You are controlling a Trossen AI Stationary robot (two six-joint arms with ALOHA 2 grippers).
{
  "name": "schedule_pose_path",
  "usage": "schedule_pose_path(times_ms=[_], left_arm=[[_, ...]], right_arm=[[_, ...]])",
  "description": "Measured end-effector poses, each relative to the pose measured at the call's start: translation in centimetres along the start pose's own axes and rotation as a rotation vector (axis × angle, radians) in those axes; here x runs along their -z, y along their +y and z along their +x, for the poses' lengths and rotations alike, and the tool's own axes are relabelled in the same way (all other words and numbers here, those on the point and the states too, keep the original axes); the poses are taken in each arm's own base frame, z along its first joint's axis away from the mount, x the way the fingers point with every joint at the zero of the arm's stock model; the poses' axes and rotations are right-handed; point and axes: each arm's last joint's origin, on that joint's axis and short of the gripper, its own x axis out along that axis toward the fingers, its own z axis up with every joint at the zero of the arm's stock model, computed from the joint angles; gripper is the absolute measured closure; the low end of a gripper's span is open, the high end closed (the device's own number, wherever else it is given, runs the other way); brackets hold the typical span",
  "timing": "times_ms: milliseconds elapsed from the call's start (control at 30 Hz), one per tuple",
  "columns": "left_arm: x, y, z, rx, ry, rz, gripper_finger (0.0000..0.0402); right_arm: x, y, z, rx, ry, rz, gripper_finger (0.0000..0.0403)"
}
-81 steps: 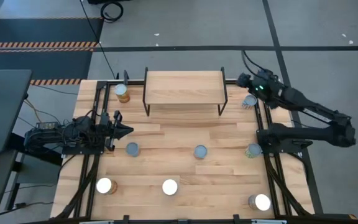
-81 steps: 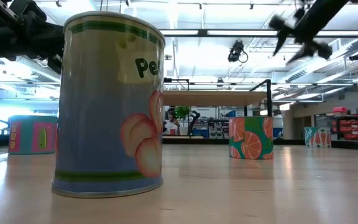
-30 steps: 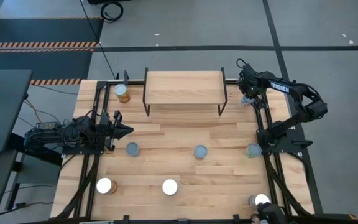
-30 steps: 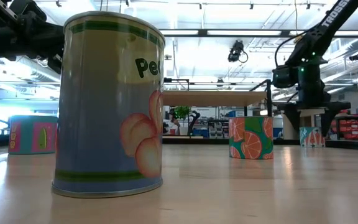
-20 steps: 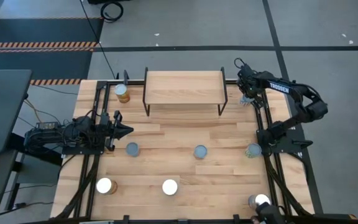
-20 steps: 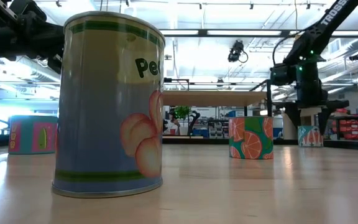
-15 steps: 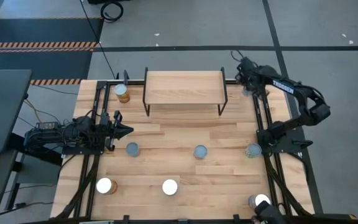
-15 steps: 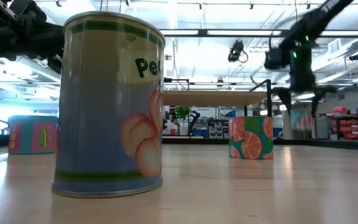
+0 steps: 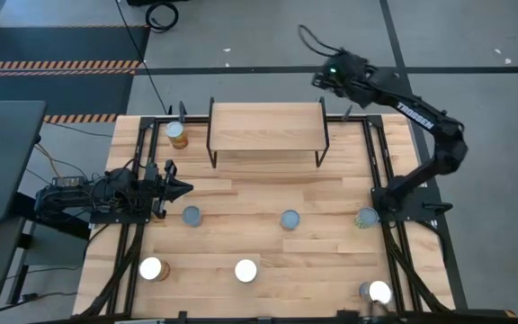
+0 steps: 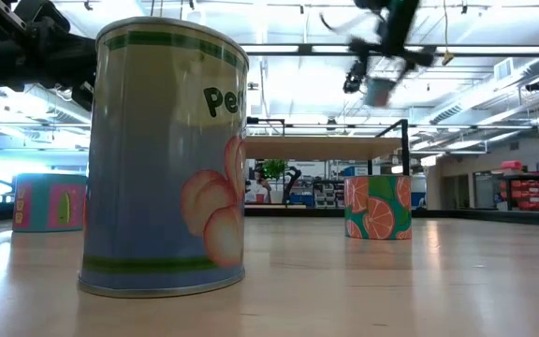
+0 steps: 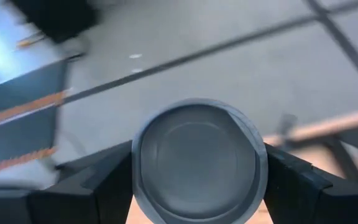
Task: Pick and place cans onto a shelf
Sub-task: Put the canned carrot on the shelf
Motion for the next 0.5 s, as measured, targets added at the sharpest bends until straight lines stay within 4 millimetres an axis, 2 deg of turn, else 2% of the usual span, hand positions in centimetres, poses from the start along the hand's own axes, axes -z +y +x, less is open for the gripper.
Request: schedule_pose_path(times_ms=[133, 233, 333, 500], left_arm=[[0.0, 0.0, 0.0, 0.0, 0.0, 0.0, 0.0379], [0.0, 0.0, 0.0, 0.0, 0.0, 0.0, 0.0379], [0.0, 0.0, 0.0, 0.0, 0.001, 0.0, 0.0379], [0.0, 0.0, 0.0, 0.0, 0.0, 0.0, 0.0379]], right_arm=[[1.0, 5.1, -1.6, -0.115, 0.029, -0.154, 0.0112], [1.9, 7.5, -1.9, -0.123, 0.099, -0.255, 0.0112], [2.8, 8.6, -1.2, -0.054, 0.17, -0.351, 0.0113], [4.4, 8.7, 0.5, 0.054, 0.299, -0.448, 0.0114]])
